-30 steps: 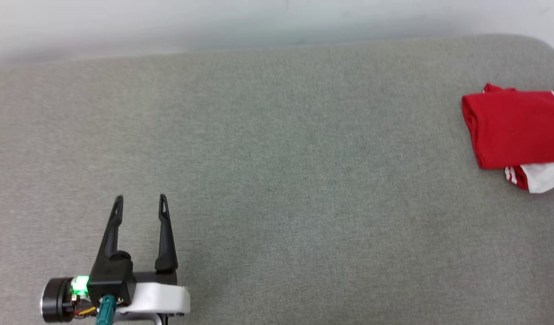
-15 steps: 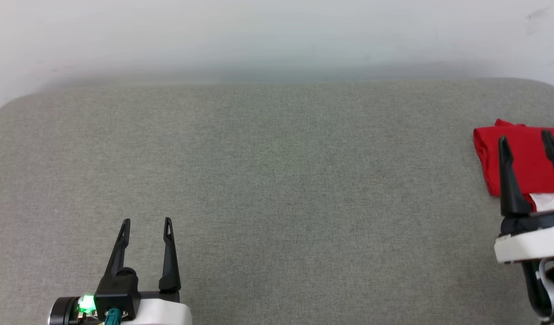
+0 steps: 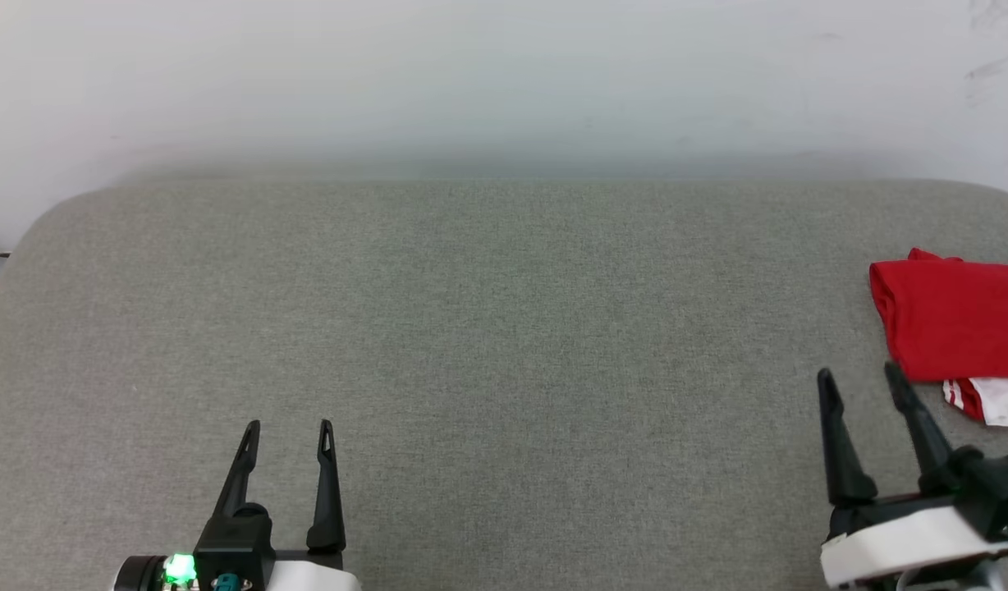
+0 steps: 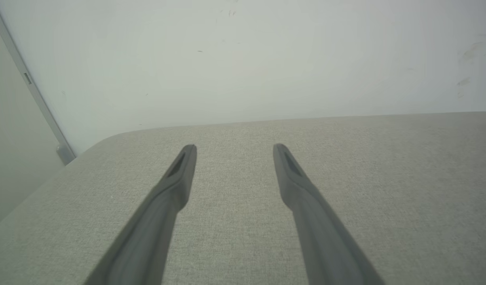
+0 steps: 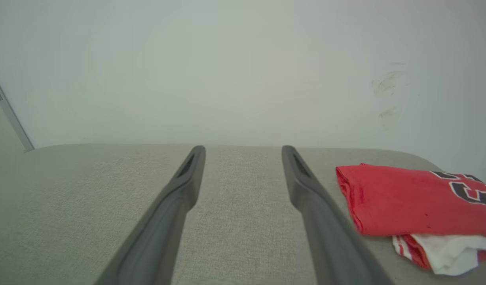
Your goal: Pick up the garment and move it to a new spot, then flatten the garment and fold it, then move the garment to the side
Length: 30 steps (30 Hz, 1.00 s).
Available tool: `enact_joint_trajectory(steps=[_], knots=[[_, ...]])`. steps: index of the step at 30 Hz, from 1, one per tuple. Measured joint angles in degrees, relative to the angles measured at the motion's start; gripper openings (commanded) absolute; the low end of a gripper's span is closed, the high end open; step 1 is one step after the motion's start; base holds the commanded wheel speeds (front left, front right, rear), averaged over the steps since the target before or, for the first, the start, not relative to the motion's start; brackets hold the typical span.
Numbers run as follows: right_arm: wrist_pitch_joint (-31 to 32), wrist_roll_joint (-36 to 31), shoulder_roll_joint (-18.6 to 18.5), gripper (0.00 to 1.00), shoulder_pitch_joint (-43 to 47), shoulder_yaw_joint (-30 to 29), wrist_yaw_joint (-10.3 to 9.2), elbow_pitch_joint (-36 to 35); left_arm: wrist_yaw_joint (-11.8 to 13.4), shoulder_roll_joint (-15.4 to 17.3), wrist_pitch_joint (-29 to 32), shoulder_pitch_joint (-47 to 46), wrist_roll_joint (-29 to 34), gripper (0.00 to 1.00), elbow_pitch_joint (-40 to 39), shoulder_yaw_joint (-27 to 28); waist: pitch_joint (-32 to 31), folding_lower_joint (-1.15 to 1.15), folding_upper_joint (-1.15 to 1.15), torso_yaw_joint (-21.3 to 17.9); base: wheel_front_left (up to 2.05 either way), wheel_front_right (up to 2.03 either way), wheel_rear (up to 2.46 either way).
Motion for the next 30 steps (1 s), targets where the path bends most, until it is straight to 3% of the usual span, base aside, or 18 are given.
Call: enact_joint_trajectory(steps=[13, 30], knots=[[0.56, -0.88, 2.16, 1.00, 5.68, -0.18, 0.01, -1.01, -0.75, -0.40, 0.00, 1.64, -0.01, 1.00, 0.63, -0.18, -2.59, 0.00, 0.00, 0.51, 0.00, 0.00, 0.00], [0.76, -0.87, 2.63, 1.00, 6.61, -0.49, 0.01, -0.96, -0.93, -0.70, 0.00, 2.46, -0.01, 1.00, 0.79, 0.21, -3.00, 0.01, 0.00, 0.23, 0.00, 0.00, 0.00]])
